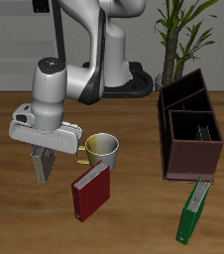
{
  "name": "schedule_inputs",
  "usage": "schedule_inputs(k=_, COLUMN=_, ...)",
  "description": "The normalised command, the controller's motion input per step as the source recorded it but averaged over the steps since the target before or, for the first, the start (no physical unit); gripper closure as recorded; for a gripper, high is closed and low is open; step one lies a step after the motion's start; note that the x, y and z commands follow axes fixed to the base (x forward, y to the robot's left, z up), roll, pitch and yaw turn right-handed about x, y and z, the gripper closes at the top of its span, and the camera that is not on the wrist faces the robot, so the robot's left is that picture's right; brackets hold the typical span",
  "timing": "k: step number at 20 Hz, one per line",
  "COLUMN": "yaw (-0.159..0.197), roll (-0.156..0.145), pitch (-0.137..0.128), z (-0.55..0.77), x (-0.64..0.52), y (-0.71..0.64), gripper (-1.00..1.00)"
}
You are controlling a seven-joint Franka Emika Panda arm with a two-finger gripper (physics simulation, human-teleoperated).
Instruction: Place the left yellow book into the left desk caddy's right compartment and place the right yellow book into the left desk caddy's right compartment and place the red book into the left desk caddy's left compartment
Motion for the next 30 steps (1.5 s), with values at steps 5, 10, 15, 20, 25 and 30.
schedule_inputs(k=5, yaw=-0.015, roll=0.011, pitch=-0.027, z=0.21, x=-0.29, y=0.06, gripper=1.00)
schedule_inputs(k=10, yaw=-0.039, roll=-0.015, pitch=-0.040, z=0.65, x=-0.40, y=0.17, gripper=1.00)
schedule_inputs(k=15, yaw=-0.038, roll=-0.079, pitch=-0.040, z=0.76, x=-0.56, y=0.09, gripper=1.00)
schedule_inputs(k=20, yaw=-0.011, roll=-0.112, pitch=-0.083, z=0.81, x=-0.65, y=0.31, gripper=1.00)
schedule_inputs(k=25, yaw=-0.060, roll=0.034, pitch=0.012, z=0.40, x=-0.38, y=0.40, gripper=1.00)
schedule_inputs(k=30, yaw=-0.013, roll=-0.072, pitch=0.014, z=0.28, x=-0.40, y=0.37, gripper=1.00)
